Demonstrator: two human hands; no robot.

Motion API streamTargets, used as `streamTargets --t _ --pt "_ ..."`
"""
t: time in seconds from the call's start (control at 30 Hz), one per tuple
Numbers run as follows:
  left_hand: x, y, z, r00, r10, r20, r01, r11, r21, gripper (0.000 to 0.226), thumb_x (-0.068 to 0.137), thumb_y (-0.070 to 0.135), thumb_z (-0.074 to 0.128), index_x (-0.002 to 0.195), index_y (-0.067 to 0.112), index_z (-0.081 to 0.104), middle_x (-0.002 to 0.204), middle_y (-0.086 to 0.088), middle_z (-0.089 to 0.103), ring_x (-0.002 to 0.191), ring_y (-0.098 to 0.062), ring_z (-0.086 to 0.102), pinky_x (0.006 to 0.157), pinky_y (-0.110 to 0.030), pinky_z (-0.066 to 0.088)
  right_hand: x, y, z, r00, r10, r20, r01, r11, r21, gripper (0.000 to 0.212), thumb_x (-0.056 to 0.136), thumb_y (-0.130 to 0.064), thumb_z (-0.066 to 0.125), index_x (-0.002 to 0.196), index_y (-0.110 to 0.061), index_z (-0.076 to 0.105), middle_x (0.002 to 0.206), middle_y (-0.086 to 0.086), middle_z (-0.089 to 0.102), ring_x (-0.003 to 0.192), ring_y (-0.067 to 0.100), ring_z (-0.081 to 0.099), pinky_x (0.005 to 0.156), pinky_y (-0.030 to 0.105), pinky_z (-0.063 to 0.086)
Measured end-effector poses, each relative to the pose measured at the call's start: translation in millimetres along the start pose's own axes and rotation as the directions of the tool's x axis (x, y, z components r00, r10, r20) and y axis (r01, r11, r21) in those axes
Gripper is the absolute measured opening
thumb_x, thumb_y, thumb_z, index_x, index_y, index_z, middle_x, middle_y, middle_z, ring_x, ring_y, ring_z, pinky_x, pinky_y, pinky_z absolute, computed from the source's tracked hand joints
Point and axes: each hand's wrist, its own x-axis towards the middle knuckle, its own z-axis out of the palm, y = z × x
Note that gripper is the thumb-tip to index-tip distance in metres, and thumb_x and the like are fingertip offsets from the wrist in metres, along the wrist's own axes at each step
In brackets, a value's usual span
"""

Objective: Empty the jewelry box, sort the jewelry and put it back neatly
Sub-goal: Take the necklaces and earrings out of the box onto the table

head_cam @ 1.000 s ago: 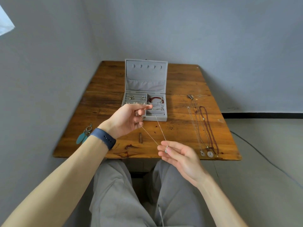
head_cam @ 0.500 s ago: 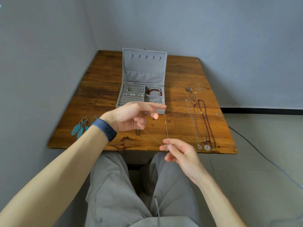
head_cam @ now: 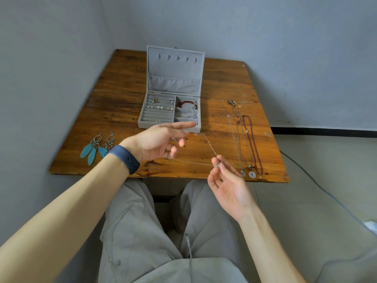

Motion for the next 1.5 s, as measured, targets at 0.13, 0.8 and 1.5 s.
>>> streamTargets --t 0.13,0.8,1.5 --pt "3 -8 4 1.000 -0.016 0.003 0.016 1.000 0.000 0.031 0.102 0.019 0.054 0.132 0.024 0.062 0.080 0.000 0.061 0.049 -0.008 0.042 0.048 -0.021 0.041 0 -1 0 1.000 0.006 0.018 -0.007 1.000 0.029 0.027 0.087 -0.012 0.070 0.114 -0.009 0.072 0.108 0.007 0.069 0.085 0.013 0.066 0.081 0.029 0.056" --pt "6 -1 -18 0.983 0.057 -0.176 -0.056 0.998 0.013 0.034 0.099 0.004 0.052 0.131 0.014 0.056 0.119 -0.009 0.072 0.053 -0.009 0.047 0.055 -0.022 0.047 -1 19 -9 0.942 -0.316 -0.110 0.205 0.806 -0.556 0.025 0.093 -0.003 0.063 0.117 -0.011 0.068 0.107 0.009 0.075 0.095 0.017 0.072 0.078 0.024 0.057" --pt "51 41 5 0.979 0.109 -0.172 0.047 0.699 0.713 0.016 0.095 0.005 0.061 0.106 0.015 0.067 0.092 -0.004 0.077 0.076 -0.022 0.076 0.070 -0.034 0.063 -16 13 -30 0.933 -0.344 -0.108 0.156 0.655 -0.739 0.016 0.098 -0.013 0.060 0.106 -0.020 0.072 0.091 -0.004 0.074 0.085 0.011 0.070 0.076 0.022 0.056"
